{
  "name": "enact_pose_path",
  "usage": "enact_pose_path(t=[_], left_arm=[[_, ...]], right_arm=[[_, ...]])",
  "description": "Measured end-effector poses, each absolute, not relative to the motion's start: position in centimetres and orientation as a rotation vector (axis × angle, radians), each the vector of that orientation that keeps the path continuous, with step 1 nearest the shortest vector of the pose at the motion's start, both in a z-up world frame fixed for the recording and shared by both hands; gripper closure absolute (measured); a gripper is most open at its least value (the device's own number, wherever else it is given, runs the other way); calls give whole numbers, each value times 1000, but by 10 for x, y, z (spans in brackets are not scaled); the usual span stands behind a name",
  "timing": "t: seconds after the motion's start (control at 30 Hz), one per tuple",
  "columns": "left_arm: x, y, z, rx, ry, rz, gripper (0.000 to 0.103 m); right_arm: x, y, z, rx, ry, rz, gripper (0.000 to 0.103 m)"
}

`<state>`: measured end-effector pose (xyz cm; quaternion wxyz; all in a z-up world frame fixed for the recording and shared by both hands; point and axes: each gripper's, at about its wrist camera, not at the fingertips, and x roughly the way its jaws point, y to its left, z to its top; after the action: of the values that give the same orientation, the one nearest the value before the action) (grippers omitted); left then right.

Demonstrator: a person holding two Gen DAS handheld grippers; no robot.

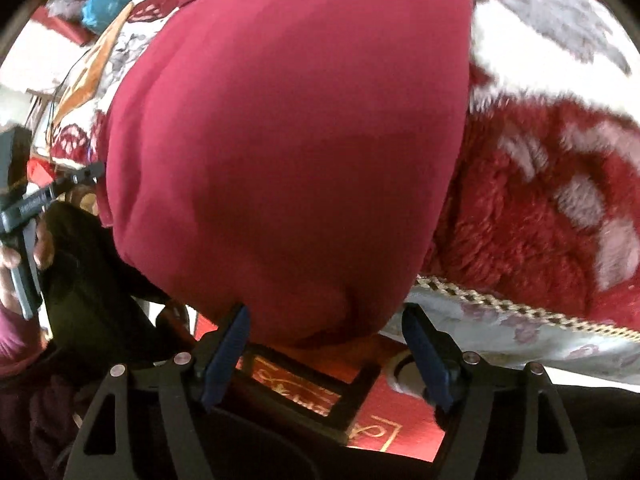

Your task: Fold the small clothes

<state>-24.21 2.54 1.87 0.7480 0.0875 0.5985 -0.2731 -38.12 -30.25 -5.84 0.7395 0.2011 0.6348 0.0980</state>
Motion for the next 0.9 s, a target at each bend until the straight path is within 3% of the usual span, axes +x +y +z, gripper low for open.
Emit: enact_pose_path(t=[0.27, 0.33, 0.37, 0.43, 0.53, 0.6, 0.9], left_arm=[[-244, 22, -5, 184, 1421, -585, 65], [-246, 19, -11, 187, 1433, -581, 65], [-245, 17, -13, 190, 1426, -575, 65], [-244, 15, -14, 173, 1418, -575, 65], [-246, 15, -13, 140, 1416, -591, 79], [-252, 18, -5, 146, 1401, -601, 94], [-240, 26, 89, -11, 1195, -730, 95]], right_arm=[[-378, -311, -78, 621, 1378, 207, 29], [-380, -307, -75, 599, 1369, 211, 50], [-380, -305, -73, 585, 1356, 218, 54], [-381, -307, -67, 575, 1314, 223, 74], [-383, -303, -58, 563, 1273, 229, 86], [-387, -301, -44, 555, 1231, 266, 90], [-397, -323, 18, 660, 1013, 364, 91]])
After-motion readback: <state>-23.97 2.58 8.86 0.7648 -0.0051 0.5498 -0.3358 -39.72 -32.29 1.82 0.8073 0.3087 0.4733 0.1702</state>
